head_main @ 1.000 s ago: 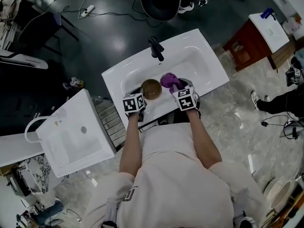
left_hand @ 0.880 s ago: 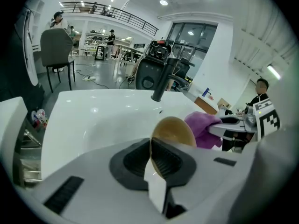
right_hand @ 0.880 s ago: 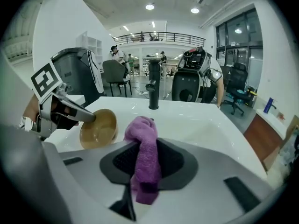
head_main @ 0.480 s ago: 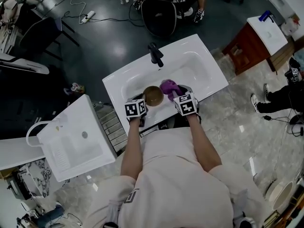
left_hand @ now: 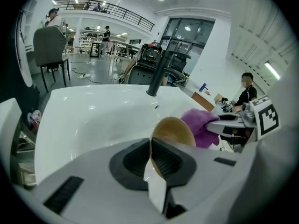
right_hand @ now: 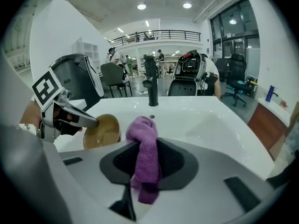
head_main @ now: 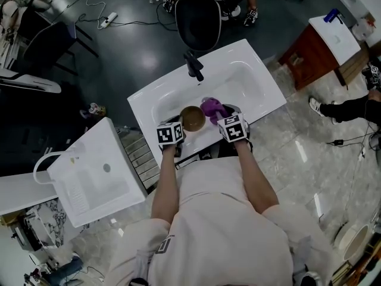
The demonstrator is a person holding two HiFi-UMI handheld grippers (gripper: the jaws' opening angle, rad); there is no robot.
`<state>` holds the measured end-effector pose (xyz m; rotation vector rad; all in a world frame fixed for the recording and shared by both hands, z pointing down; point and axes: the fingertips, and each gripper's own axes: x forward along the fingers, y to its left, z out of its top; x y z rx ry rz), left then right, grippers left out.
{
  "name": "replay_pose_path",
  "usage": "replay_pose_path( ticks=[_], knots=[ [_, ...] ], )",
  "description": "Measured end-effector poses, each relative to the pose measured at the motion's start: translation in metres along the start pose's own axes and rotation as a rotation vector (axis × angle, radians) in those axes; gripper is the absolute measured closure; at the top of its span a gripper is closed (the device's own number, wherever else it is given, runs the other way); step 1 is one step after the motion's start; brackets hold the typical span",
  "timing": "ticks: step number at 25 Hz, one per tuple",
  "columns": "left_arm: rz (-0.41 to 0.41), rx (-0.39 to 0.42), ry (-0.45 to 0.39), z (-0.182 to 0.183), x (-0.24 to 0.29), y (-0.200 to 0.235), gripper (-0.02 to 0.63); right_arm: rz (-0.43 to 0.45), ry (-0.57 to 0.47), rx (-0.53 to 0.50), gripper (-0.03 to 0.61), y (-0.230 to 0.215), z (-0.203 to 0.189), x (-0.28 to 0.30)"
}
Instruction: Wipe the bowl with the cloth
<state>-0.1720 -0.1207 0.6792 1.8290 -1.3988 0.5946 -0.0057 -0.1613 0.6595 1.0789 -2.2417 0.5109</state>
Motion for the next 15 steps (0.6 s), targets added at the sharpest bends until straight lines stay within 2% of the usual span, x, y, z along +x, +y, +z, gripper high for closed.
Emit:
replay_pose_path(
  ticks=[15],
  knots=[
    [0.005, -0.001, 0.011, -0.0002, 0.0026, 0.0001, 0.594, 0.004, 0.018, -0.010, 0.486, -0.0017, 0.0016, -0.0031]
  ],
)
